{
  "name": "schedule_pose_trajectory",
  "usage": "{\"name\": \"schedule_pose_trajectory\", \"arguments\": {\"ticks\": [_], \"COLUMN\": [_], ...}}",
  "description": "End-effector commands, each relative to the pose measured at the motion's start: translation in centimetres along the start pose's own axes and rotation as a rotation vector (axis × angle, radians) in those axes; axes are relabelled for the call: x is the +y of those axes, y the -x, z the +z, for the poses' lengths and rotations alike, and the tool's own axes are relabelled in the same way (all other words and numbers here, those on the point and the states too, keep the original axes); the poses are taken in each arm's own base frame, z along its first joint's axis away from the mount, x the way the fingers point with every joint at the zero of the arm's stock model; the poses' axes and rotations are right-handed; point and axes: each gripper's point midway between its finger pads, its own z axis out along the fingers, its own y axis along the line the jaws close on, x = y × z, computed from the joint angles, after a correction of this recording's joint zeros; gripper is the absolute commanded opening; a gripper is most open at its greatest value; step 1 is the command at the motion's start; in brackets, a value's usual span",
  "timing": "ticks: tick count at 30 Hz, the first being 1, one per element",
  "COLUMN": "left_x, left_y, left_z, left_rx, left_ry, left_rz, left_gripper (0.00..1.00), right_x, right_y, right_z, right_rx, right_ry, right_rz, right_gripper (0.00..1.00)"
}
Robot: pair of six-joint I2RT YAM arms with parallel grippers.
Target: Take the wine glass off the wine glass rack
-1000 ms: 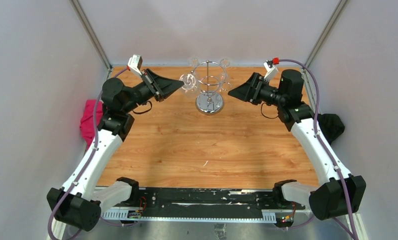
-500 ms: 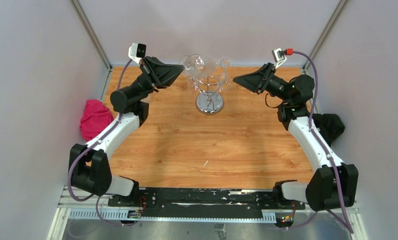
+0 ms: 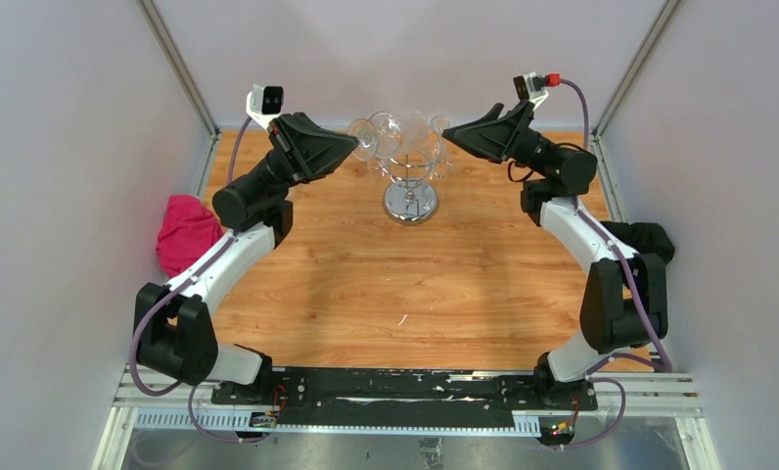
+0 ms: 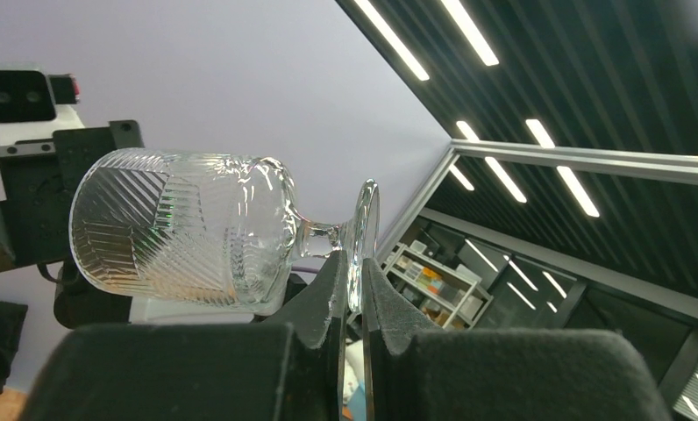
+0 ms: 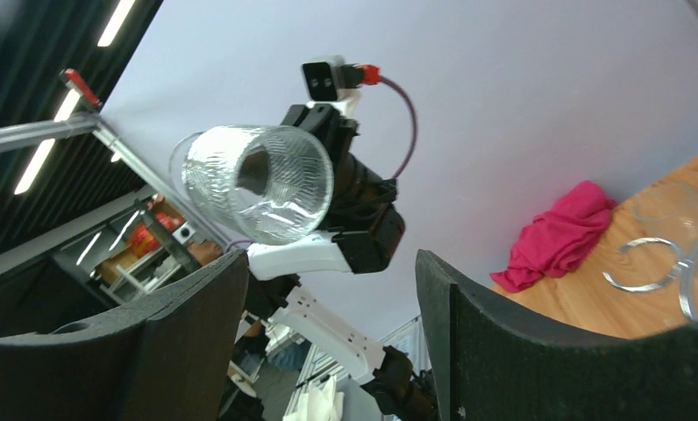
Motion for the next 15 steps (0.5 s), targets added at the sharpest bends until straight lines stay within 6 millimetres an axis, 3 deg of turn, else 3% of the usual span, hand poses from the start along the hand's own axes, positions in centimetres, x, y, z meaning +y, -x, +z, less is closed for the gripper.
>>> {"name": "schedule_pose_trajectory", "arguments": {"ticks": [1,4,15], "left_x": [-2.4,-2.2,-1.5], "left_y": [-0.2,-0.3,-0.4], "left_z": [0.6,0.6,0.3], "left_rx": [0.004,0.004,0.000], "left_ry": [-0.091,-0.087,-0.071], "left_rz": [0.066,0.061,0.046], "left_gripper": [0.00,0.00,0.00], "right_x": [6.9,7.7,7.5], "right_y": [-1.8,-2.0,-4.0], "right_z": [2.0,2.8,5.5], "right_rx": [0.082,0.091,0.141], "right_ry": [0.207,0.238,0.307], "right_rz": [-0.166,-0.168,-0.108], "right_gripper": [0.75,0.75,0.73]}}
